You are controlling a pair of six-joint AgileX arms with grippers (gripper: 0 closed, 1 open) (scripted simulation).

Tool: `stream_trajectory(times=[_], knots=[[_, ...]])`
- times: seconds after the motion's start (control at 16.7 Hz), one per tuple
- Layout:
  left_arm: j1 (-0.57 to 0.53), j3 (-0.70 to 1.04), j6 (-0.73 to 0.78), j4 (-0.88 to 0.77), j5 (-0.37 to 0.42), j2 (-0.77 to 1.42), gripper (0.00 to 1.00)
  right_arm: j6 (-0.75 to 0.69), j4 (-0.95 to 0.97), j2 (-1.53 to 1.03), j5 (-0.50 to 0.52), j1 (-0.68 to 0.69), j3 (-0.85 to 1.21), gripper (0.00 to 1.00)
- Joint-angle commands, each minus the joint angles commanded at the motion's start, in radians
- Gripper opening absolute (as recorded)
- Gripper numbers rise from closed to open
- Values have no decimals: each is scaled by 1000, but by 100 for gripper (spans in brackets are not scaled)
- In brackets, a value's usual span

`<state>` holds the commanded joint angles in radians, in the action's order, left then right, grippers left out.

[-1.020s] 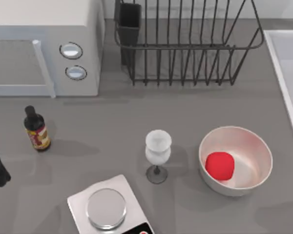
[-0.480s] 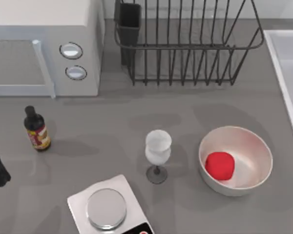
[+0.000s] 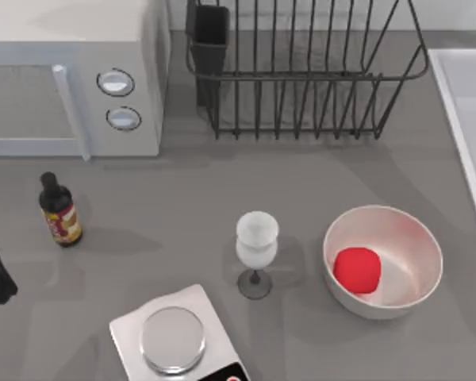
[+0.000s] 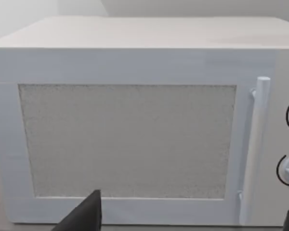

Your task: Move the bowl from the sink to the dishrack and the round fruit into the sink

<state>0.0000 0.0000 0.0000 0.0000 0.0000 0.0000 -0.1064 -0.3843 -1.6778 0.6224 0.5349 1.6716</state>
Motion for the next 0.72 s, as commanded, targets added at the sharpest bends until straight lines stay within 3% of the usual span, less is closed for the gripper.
stream_trajectory(times=[0.36,0.72], knots=[[0,0,0,0,0,0,100,119,344,9,179,233,-15,0],[0,0,0,0,0,0,100,129,379,13,200,260,-17,0]])
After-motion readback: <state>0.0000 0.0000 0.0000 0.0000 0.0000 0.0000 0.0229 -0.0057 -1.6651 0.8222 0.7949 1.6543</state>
